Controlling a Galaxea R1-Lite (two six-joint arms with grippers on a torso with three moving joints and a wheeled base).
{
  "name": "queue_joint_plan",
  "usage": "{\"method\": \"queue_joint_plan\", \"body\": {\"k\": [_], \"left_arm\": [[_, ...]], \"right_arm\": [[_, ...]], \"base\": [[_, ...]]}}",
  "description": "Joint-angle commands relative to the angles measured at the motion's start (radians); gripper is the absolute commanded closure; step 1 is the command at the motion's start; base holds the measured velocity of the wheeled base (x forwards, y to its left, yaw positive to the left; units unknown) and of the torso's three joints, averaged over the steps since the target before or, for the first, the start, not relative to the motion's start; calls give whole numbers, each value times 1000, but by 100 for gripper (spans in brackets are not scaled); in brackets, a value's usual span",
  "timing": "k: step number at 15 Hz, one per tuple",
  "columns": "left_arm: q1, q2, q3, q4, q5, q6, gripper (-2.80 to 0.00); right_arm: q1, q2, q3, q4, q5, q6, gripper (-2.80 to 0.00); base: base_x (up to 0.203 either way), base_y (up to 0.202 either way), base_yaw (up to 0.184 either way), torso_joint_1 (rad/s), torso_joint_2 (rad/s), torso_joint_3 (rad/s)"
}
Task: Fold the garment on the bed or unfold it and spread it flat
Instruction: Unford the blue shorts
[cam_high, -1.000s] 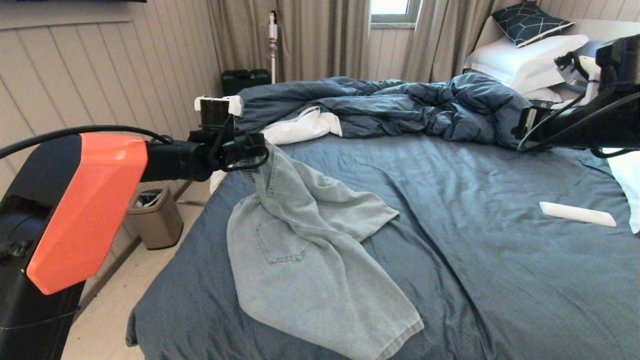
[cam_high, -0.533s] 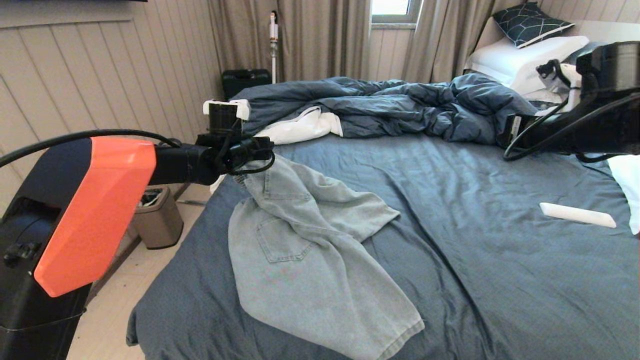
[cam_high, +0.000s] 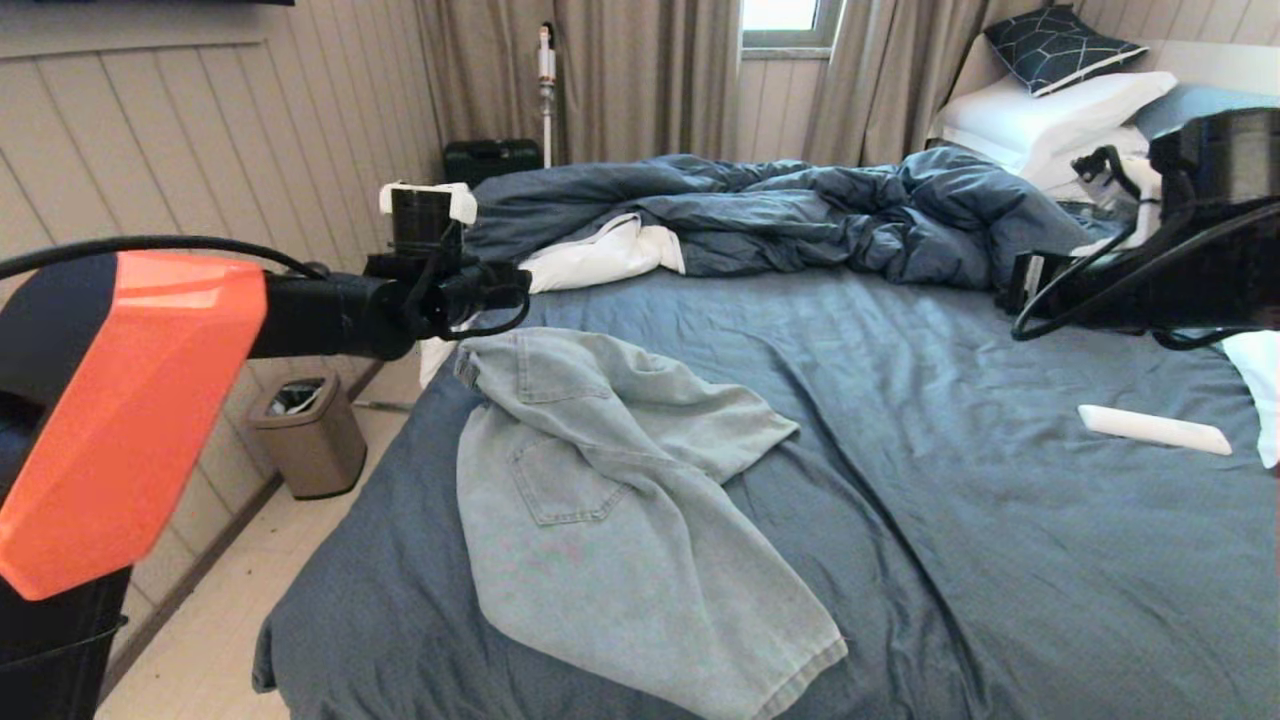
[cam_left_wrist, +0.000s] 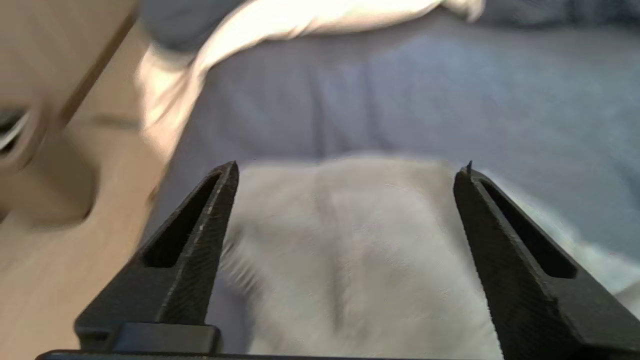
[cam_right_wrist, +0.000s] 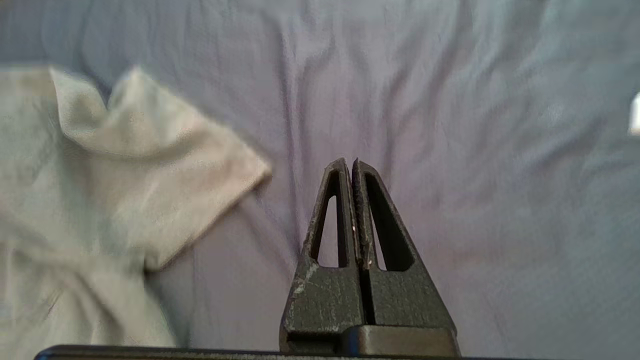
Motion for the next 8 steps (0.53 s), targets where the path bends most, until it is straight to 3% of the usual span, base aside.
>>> {"method": "queue_joint_plan", "body": {"k": [1,4,5,8], "left_arm": [[9,-126,156,-1,6,-8,-280],[16,-309,488,-9,-21,-53,-280],[18,-377,599,-10,-42,-77,0],[30,-557,863,-12,-94,-144,0]], "right_arm": [[39,11,18,22,1,32,0],[103,4,21,128,10,85,0],[124,-1,34,165,10,86,0],[180,-22,111,225,7,79,0]], "base": [[0,0,0,0,0,0],[0,0,0,0,0,0],[0,0,0,0,0,0],[0,0,0,0,0,0]]}}
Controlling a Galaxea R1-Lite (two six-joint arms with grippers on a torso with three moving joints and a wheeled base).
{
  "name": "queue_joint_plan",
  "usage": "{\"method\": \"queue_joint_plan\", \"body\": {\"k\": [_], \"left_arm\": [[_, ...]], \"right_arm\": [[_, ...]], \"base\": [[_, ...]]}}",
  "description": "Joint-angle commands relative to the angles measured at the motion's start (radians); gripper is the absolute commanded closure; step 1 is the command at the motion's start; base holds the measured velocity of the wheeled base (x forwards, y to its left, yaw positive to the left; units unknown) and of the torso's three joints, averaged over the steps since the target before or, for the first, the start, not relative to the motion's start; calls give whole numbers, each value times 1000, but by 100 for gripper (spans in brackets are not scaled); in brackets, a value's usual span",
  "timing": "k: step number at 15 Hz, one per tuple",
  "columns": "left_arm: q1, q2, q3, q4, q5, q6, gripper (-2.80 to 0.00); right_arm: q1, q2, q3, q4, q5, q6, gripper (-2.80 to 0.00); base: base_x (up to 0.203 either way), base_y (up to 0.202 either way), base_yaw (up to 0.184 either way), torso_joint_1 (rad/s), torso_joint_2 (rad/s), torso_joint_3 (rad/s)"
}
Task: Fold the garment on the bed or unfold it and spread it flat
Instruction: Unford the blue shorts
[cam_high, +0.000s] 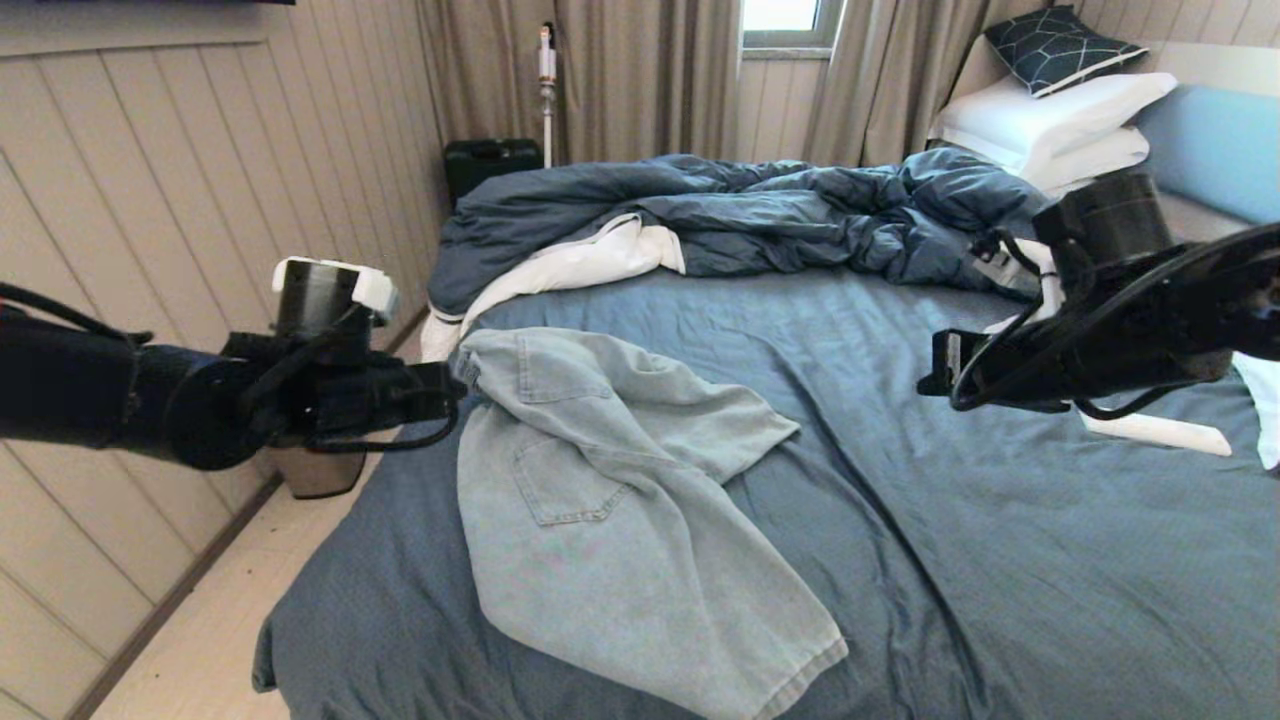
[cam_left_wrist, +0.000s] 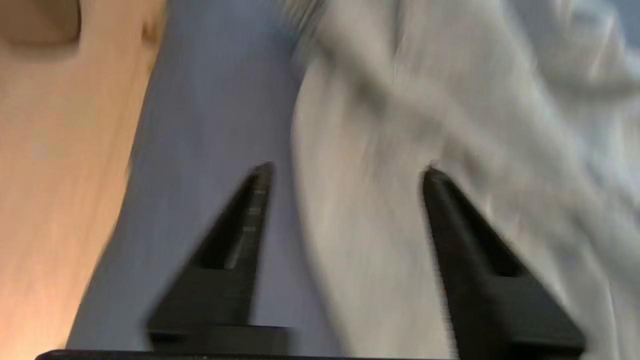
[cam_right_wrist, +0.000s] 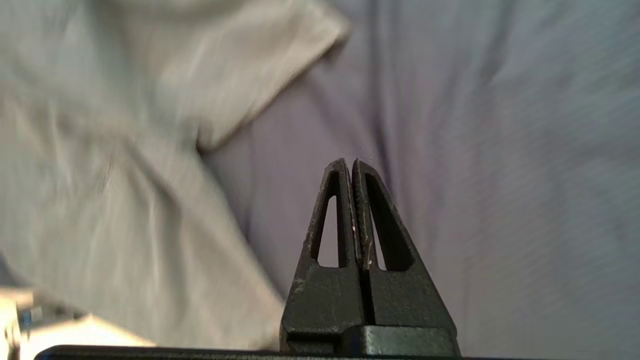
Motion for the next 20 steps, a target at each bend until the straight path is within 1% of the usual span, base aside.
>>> {"method": "queue_joint_plan", "body": {"k": [1,3,5,6,10,13,15,16,18,20], "left_arm": [[14,-173,169,-3,-12,-26,0],[42,-220,268,-7,-24,-56,0],[59,-209,316,-79,-28,-121,0],[60,-197,335,-122,-25,-131,0],[60,-150,417,-244,-23,-132,0],[60,-103,447,-330,-23,-129,0],[60,-99,464,-342,-23,-129,0],[58,-98,466,-342,-23,-129,0],[58,-87,476,-346,-24,-130,0],[60,-87,491,-376,-25,-130,0]], "right_arm": [[37,-21,55,43,1,-8,0],[62,-19,104,54,3,-8,0],[92,-18,164,55,3,-4,0],[107,-19,189,55,3,-3,0],[163,14,233,55,-1,-3,0],[242,79,250,55,-7,6,0],[278,87,286,55,-15,8,0],[298,86,299,55,-17,5,-280],[316,92,307,55,-17,5,-280],[334,132,307,50,-19,8,-280]], "base": [[0,0,0,0,0,0],[0,0,0,0,0,0],[0,0,0,0,0,0],[0,0,0,0,0,0],[0,0,0,0,0,0],[0,0,0,0,0,0],[0,0,0,0,0,0],[0,0,0,0,0,0],[0,0,0,0,0,0],[0,0,0,0,0,0]]}}
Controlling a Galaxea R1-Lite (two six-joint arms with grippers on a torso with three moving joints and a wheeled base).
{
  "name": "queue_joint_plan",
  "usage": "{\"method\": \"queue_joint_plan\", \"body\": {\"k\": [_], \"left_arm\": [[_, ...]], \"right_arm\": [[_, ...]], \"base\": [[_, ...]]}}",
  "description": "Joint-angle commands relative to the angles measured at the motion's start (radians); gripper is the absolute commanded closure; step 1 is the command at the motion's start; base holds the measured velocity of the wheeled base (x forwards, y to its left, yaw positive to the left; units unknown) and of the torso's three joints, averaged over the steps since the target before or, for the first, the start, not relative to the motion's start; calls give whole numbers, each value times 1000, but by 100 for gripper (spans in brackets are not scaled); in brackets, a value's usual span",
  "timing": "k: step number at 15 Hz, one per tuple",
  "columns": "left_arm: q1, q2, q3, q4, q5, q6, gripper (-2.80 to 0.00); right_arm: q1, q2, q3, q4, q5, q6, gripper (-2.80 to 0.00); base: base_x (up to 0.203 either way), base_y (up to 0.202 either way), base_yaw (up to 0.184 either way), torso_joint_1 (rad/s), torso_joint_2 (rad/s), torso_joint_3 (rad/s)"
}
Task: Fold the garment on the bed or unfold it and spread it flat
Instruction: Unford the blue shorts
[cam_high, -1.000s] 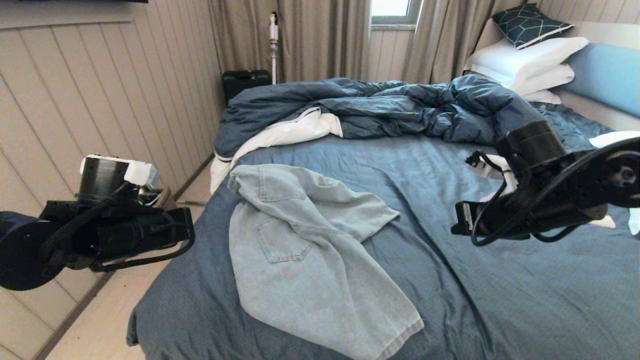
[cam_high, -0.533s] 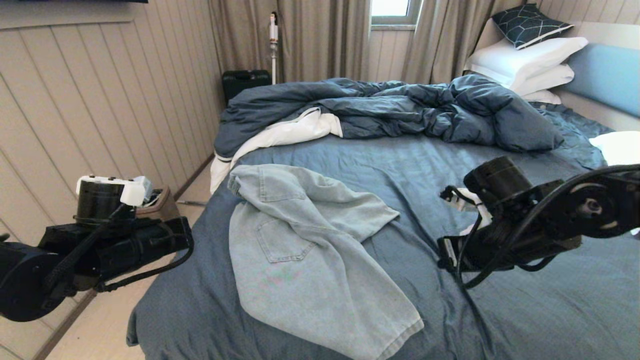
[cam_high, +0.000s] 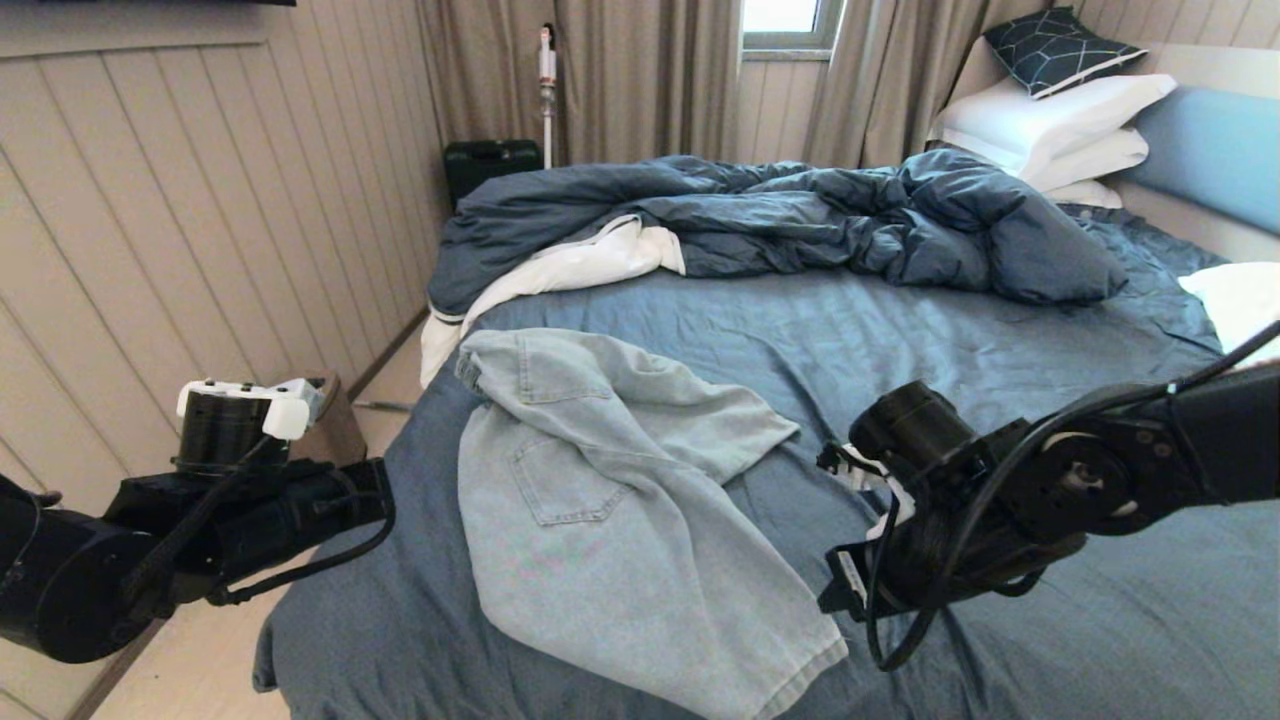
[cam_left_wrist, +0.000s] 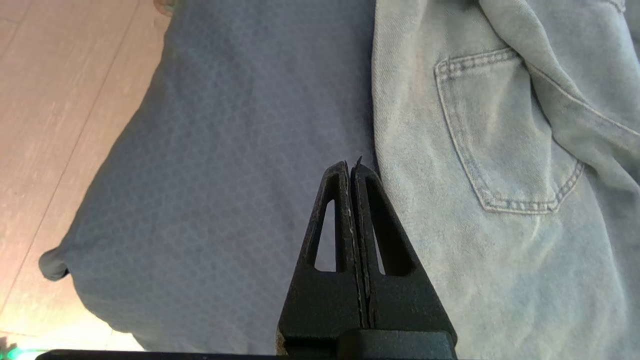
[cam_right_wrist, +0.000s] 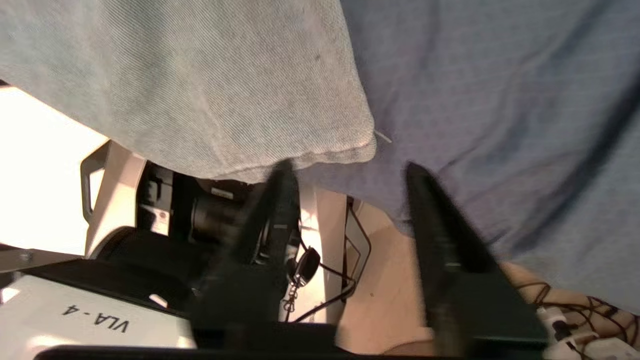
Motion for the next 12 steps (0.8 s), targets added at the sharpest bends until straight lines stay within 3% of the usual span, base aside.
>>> {"method": "queue_joint_plan", "body": {"k": [1,9,10,11,12], "left_arm": [[-1,10,10,-18,1,-3,0],[-1,42,15,-37,4,-2,0],[-1,48,15,-38,3,-2,0],[-1,54,13,-38,2,-2,0],[-1,58,13,-41,2,-2,0]], "right_arm": [[17,55,-3,-2,-4,4,-280],[73,201,-37,-56,-41,13,-280],[73,208,-38,-58,-41,13,-245],[74,220,-40,-68,-41,13,0],[73,226,-38,-76,-41,13,0]], "base": [[0,0,0,0,0,0],[0,0,0,0,0,0],[0,0,0,0,0,0],[0,0,0,0,0,0],[0,0,0,0,0,0]]}}
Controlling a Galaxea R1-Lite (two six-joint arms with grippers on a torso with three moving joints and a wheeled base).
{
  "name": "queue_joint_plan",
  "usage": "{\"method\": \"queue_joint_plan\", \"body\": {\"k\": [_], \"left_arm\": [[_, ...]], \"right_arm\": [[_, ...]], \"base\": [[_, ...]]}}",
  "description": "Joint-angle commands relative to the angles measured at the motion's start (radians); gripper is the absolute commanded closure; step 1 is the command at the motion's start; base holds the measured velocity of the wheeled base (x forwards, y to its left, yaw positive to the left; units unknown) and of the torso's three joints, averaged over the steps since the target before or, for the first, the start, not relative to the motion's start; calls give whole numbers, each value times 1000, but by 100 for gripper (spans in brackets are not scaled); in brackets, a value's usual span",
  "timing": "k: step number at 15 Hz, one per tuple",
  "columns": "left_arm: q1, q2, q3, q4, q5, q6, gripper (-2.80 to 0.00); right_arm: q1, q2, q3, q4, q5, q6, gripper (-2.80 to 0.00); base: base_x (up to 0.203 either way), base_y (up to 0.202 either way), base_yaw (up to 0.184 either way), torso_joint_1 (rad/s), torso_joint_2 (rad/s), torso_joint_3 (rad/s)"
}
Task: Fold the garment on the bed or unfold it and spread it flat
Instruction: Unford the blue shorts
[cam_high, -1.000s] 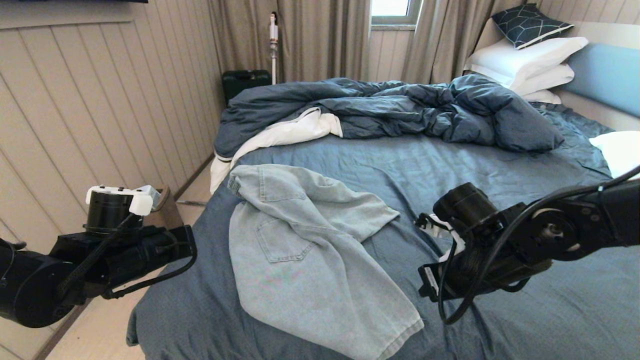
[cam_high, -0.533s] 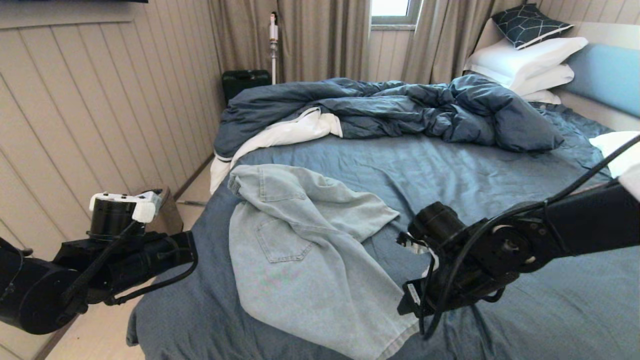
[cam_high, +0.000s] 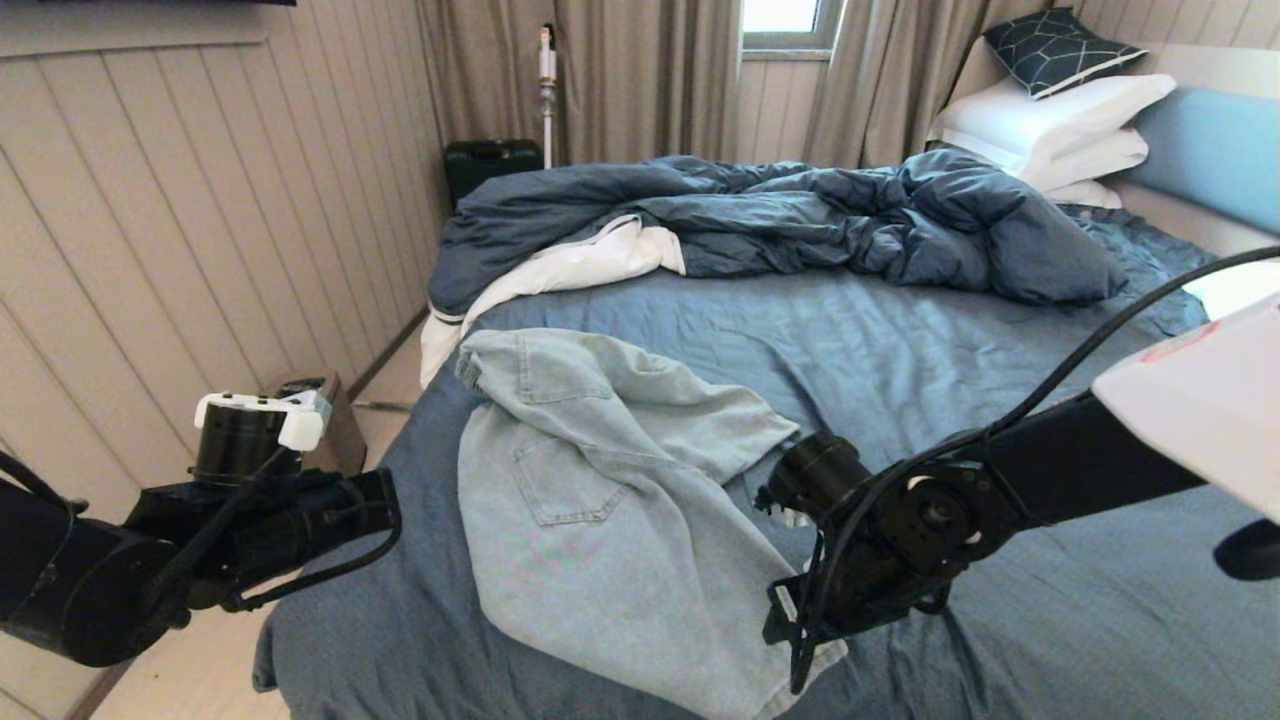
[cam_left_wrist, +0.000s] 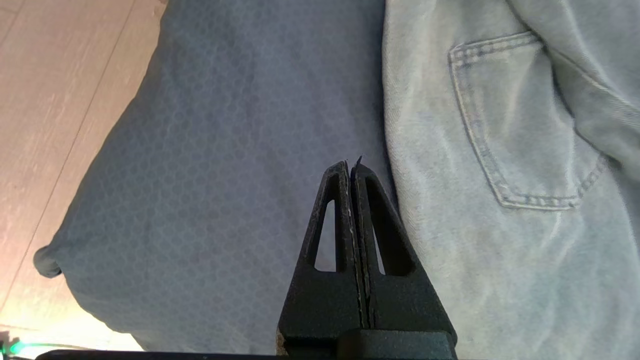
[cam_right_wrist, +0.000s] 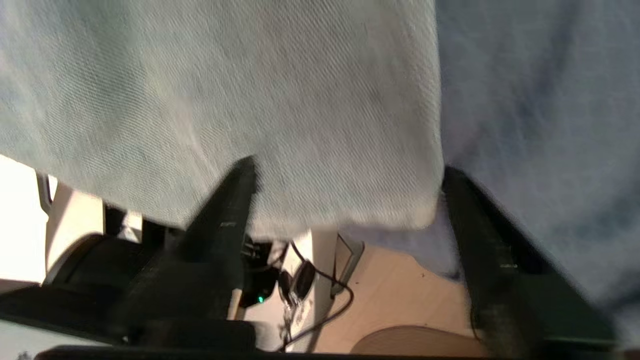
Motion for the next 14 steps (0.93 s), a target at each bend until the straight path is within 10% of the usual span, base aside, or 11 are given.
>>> {"method": "queue_joint_plan", "body": {"k": [1,9,14], "left_arm": [[0,19,-1,-6,0,-3,0],[0,33,-1,-17,0,-2,0],[-5,41,2,-22,-1,-3,0]], "right_arm": [[-2,26,-1,-2,1,1,0],[-57,-15,-16,-31,-23,-4,0],[-290,-91,-117,-31,-65,-53,0]], "base": [[0,0,0,0,0,0],[0,0,0,0,0,0],[0,0,0,0,0,0]]}}
